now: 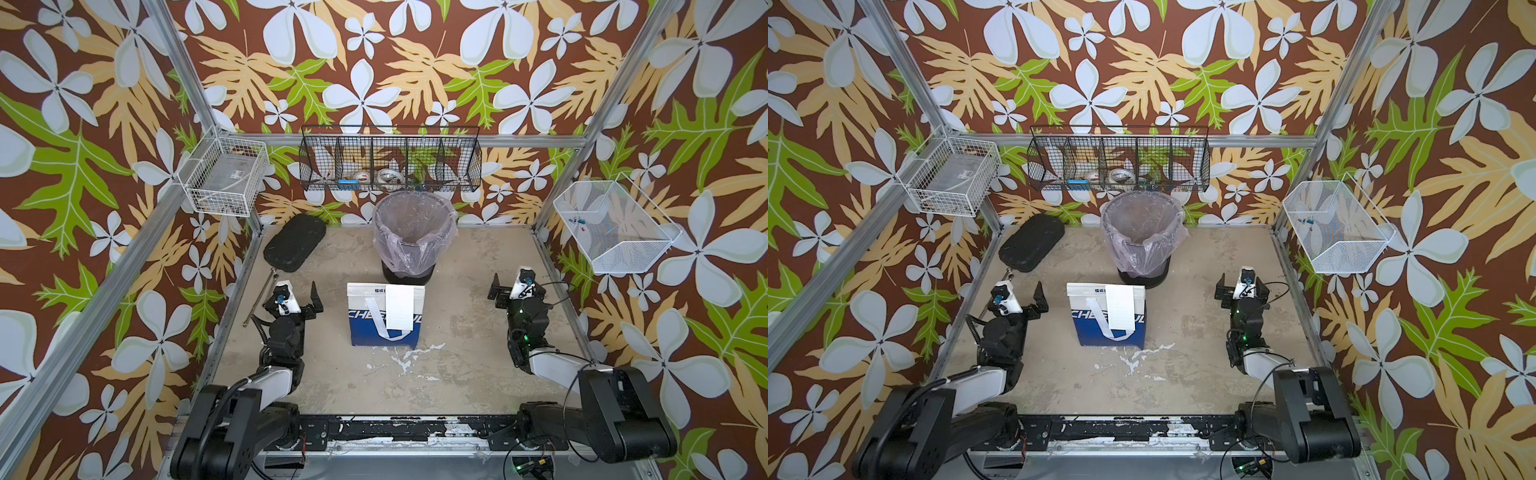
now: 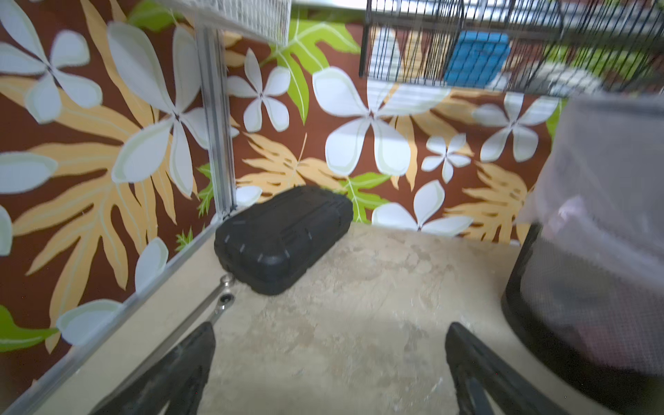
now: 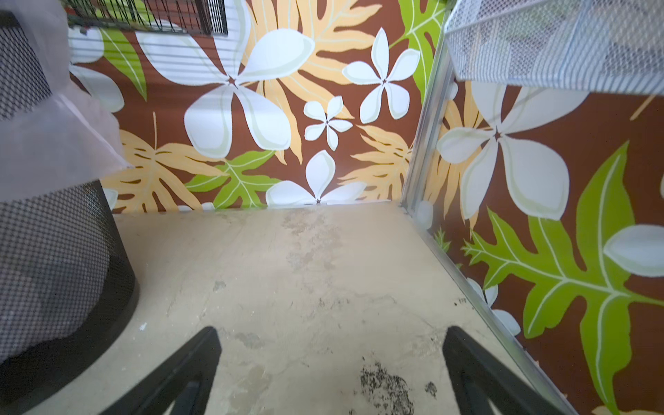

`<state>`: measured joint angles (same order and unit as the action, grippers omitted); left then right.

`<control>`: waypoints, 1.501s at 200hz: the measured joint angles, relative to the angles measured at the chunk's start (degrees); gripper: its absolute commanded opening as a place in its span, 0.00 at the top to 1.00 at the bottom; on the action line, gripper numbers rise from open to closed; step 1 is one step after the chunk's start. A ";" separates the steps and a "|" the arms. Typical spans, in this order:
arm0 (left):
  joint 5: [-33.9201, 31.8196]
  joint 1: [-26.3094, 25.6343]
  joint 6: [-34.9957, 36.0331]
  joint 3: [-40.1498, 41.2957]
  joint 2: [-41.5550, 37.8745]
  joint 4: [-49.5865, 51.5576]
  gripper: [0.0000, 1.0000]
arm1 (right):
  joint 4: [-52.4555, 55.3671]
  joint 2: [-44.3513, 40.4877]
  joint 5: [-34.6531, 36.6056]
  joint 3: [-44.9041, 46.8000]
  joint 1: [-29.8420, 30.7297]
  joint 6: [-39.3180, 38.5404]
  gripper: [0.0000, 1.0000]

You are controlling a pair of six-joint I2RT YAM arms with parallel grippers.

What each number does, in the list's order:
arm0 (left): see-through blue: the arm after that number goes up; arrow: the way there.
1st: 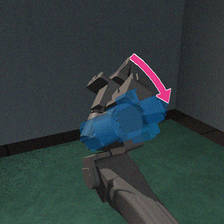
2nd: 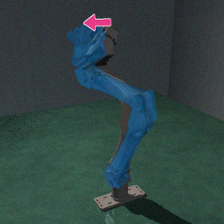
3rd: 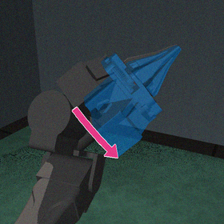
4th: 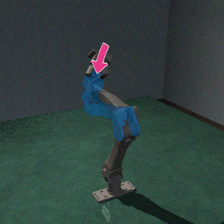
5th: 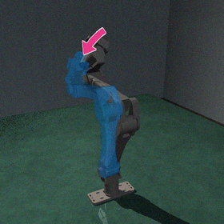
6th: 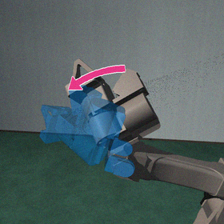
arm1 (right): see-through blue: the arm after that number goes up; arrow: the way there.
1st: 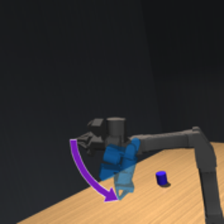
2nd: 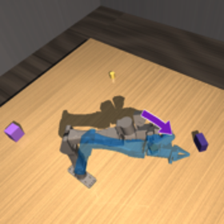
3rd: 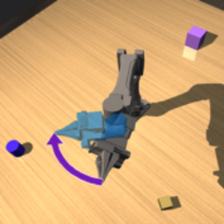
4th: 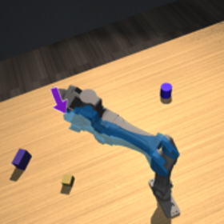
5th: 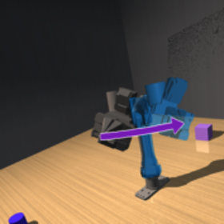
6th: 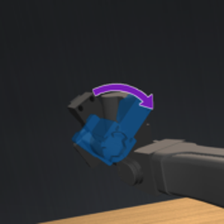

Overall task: Shred takeout receipts and throw away
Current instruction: Adjust the takeout bag at the center of the board.

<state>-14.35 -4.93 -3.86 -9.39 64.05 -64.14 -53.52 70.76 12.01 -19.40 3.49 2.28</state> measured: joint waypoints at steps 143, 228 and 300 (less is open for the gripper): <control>31.54 -0.96 19.43 -60.11 -7.65 85.37 0.04 | 47.39 -18.91 -48.06 -30.49 0.20 12.98 0.04; 46.16 -9.33 31.69 -65.22 2.60 102.07 0.15 | 60.08 -20.04 -67.08 -32.00 11.06 15.26 0.06; 46.42 -15.10 34.62 -65.99 10.64 102.99 0.27 | 61.16 -16.46 -62.49 -28.57 24.26 13.84 0.06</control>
<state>32.08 -20.03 30.76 -75.37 74.70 38.85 7.64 54.30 -50.48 -47.97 27.75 16.12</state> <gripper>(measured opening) 0.773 0.937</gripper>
